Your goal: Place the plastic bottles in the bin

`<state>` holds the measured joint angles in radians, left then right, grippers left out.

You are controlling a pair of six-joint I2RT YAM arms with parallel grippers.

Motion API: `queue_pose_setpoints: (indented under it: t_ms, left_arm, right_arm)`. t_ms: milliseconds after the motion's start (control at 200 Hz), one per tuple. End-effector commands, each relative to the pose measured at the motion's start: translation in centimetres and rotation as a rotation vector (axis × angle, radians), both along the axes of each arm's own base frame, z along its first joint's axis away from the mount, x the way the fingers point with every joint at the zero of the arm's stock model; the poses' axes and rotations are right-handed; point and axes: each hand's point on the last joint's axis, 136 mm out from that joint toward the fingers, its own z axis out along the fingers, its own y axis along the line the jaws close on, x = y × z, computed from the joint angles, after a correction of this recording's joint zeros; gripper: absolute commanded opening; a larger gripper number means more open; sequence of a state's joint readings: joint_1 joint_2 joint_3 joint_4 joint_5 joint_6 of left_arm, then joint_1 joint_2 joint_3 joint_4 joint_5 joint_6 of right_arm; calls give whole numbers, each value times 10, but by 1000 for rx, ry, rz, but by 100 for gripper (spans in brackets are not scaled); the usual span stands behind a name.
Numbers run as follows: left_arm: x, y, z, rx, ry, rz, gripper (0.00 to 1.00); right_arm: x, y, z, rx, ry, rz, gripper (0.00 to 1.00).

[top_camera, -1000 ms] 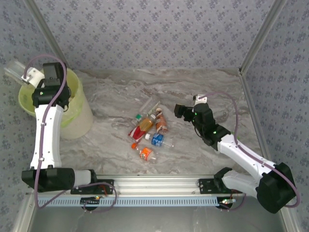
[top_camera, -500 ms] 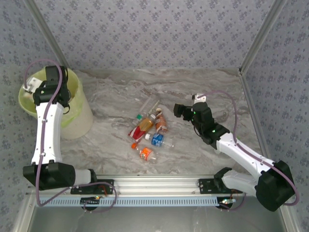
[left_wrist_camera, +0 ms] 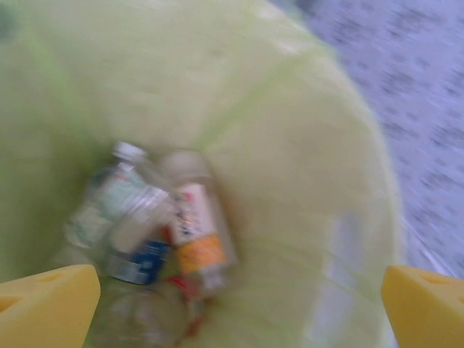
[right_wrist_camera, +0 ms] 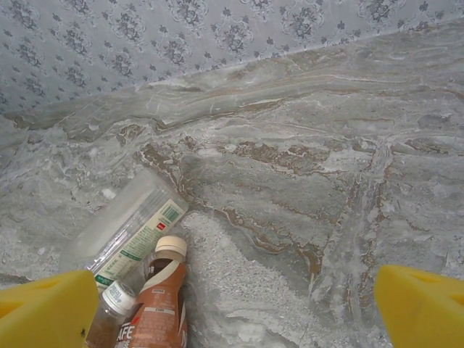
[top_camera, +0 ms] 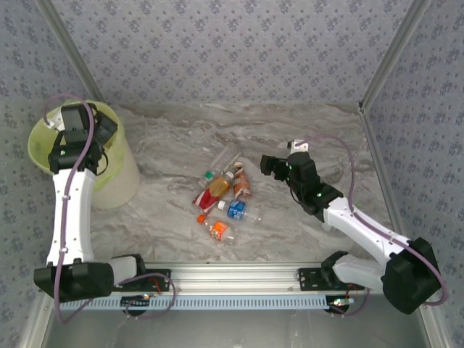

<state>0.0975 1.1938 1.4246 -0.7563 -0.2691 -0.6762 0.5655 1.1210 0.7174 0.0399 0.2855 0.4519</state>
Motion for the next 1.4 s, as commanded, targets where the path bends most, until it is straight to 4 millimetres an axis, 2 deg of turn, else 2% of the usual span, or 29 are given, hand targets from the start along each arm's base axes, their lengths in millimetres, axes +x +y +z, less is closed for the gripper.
queue_pose_setpoints:
  t_ms: [0,145,280,395,495,585,820,1139,1329,1399]
  left_arm:
    - [19,-48,31,-28,-134,-293,100]
    - [22,-94,38,5,-148,-458,99]
    - [24,-149,34,56,-130,-643,99]
    - [22,-200,21,101,-124,-830,99]
    - [21,-223,-1,145,-63,-912,100]
    - [20,-235,-25,166,17,-969,100]
    - [8,-268,-91,183,167,-1152,100]
    - [13,-283,-165,143,247,-1206,99]
    - [16,-285,-210,131,370,-1226,87]
    - [18,-284,-223,137,413,-1218,80]
  right_arm:
    - [5,1,13,2,-23,-15,100]
    - [3,8,12,13,-17,23,100]
    - [2,8,10,30,-22,26,100]
    - [-6,16,4,40,-16,89,100]
    - [-14,14,-6,28,15,105,100]
    - [-21,11,-12,21,30,114,100]
    - [-34,5,-14,14,29,127,100]
    - [-37,12,-17,29,44,166,100]
    - [-38,13,-17,28,48,174,100]
    - [-38,13,-17,27,48,173,100]
